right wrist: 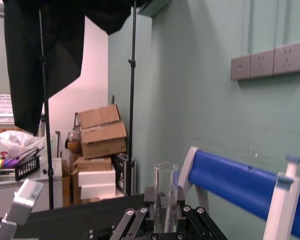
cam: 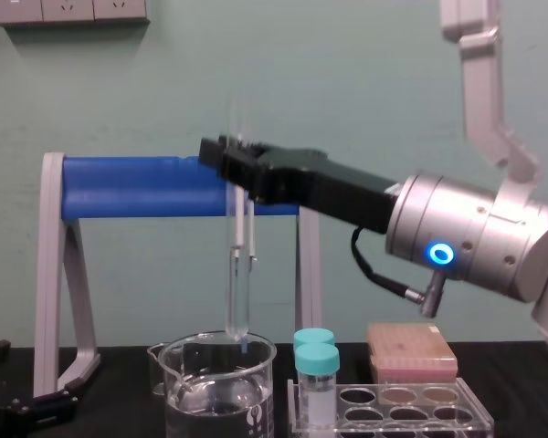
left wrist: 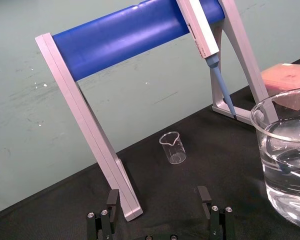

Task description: Hold the test tube with one hand and immerse one end into the beaker, then return it to the test tube rack.

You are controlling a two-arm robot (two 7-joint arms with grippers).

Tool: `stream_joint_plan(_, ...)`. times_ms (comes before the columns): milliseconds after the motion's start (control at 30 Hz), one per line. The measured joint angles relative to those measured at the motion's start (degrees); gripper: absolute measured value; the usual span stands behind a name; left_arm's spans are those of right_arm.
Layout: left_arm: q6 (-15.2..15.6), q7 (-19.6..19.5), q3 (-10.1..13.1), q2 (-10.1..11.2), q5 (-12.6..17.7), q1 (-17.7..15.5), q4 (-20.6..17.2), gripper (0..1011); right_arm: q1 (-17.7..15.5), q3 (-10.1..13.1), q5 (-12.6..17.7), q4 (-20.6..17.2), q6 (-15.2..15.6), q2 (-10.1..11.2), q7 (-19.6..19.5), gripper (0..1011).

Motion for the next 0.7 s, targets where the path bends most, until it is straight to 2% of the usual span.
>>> stream_joint_plan(300,0.0,0.0,0.0,0.0,0.0,0.0,0.0,1000,1.4,-2.0,-0.3,6.0,0.4,-1.3,0.5,226)
stream_joint_plan(700,0.0,0.0,0.0,0.0,0.0,0.0,0.0,1000,1.7,-2.6,-1.0,9.3,1.0,-2.5,0.2,225)
